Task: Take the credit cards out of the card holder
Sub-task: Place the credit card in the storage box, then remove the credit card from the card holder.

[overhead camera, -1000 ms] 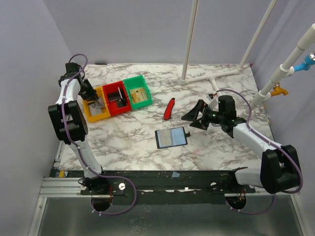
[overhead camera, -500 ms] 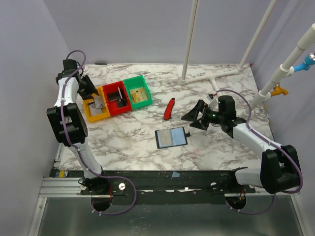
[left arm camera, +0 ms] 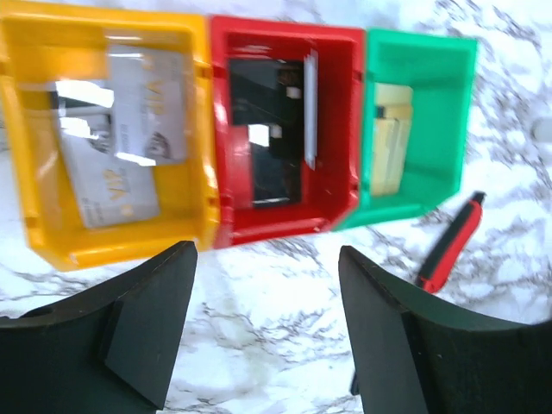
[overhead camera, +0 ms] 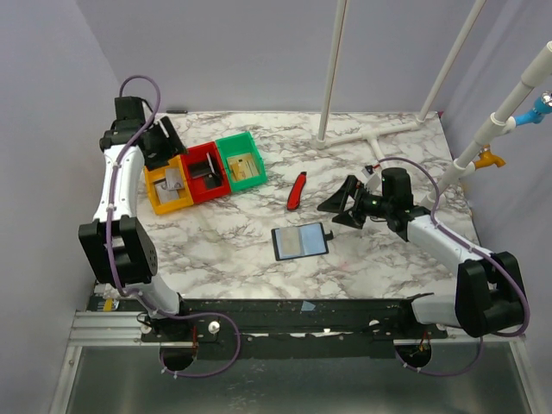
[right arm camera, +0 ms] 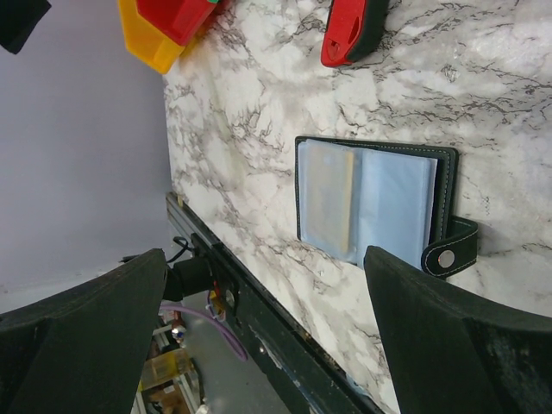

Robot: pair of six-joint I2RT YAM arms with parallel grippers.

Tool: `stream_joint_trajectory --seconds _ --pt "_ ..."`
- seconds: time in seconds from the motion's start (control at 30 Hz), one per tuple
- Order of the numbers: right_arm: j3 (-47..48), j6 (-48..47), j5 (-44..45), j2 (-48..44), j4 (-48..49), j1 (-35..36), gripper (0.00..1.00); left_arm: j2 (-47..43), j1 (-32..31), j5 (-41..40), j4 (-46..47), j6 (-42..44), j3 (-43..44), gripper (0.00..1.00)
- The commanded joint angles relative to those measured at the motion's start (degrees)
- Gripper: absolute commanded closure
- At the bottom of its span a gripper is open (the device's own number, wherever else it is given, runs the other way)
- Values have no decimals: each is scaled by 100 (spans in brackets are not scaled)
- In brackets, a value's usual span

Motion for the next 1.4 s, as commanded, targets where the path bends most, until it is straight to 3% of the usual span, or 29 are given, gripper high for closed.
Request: stream_joint_trajectory --seconds 0.0,0.2,0.4,0.73,1.07,1.37 --pt "2 8 -57 77 126 -18 0 -768 -621 187 290 -162 -702 30" --pt "-67 -15 -27 118 151 -18 0 -1562 -1632 489 845 -420 -1818 20" --pt "-76 -46 12 175 136 -9 0 -1898 -2731 643 1370 -790 -2875 20" --pt "-51 -63 184 240 48 51 0 -1688 -3908 1145 2817 -1705 -3990 21" --pt "-16 -115 420 247 -215 71 0 -1292 -4290 1269 3417 -1938 -4185 25" --pt "29 -115 547 272 -278 83 0 -1045 -4326 1392 3641 -1933 -4273 38"
